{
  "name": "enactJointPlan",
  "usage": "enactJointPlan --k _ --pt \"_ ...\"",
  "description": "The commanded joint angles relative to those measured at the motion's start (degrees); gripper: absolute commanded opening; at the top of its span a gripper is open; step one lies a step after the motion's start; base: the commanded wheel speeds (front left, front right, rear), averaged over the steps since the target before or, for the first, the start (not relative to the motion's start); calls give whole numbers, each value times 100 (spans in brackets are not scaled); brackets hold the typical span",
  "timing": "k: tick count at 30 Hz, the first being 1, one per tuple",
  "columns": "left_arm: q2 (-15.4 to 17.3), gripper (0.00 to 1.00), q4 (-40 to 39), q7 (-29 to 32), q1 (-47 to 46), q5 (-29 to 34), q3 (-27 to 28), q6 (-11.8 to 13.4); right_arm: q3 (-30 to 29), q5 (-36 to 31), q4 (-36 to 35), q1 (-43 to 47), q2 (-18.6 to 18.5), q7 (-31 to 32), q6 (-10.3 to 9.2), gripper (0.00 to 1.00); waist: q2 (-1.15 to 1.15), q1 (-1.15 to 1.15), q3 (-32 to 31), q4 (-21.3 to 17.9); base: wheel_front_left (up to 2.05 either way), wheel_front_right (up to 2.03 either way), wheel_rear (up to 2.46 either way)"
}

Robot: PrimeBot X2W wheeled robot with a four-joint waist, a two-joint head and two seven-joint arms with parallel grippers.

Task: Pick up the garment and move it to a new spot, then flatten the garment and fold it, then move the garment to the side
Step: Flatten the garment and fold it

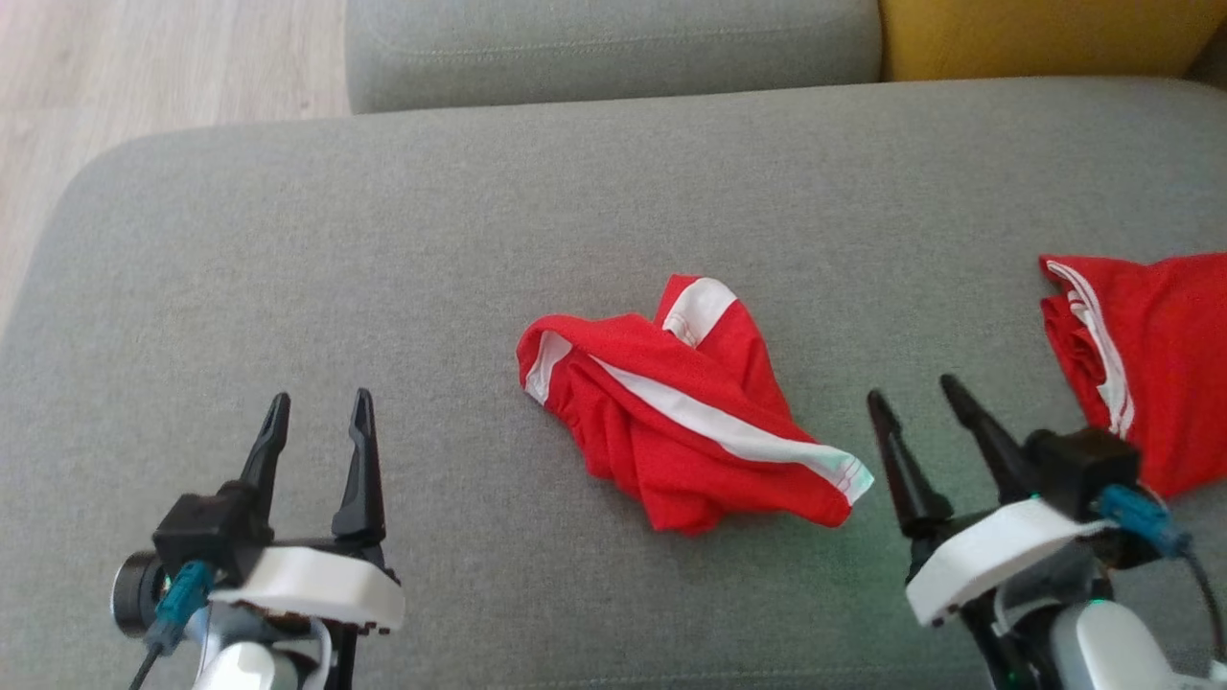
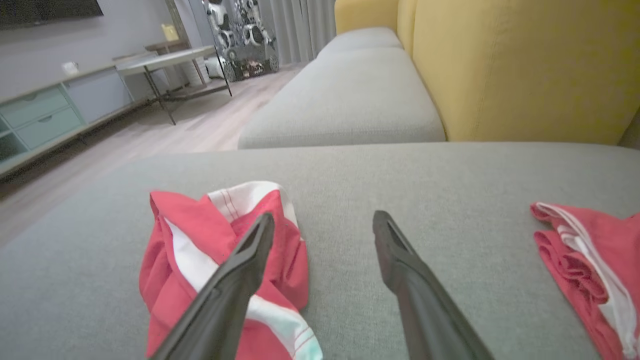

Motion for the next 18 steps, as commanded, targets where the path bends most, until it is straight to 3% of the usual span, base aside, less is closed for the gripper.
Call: enactJointPlan --k 1,14,15,16,17,18 --pt "117 100 -173 -3 -352 18 171 -4 212 -28 -120 -257 -116 88 -5 100 0 0 65 35 0 0 0" --pt "-74 100 -8 -112 -720 13 54 -112 1166 291 952 -639 -583 671 -5 100 0 0 404 260 0 0 0" --pt "-88 100 7 -121 -737 12 54 -116 1190 336 1014 -669 -604 714 -5 65 0 0 418 264 0 0 0" --pt "-100 100 20 -130 -752 13 53 -118 1201 371 1041 -708 -622 706 -5 24 0 0 429 267 0 0 0" --pt "-110 100 34 -138 -762 14 54 -121 1198 394 1053 -749 -638 681 -5 0 0 0 435 267 0 0 0" --pt "-117 100 45 -146 -769 15 56 -122 1184 416 1062 -785 -655 670 -5 0 0 0 441 264 0 0 0"
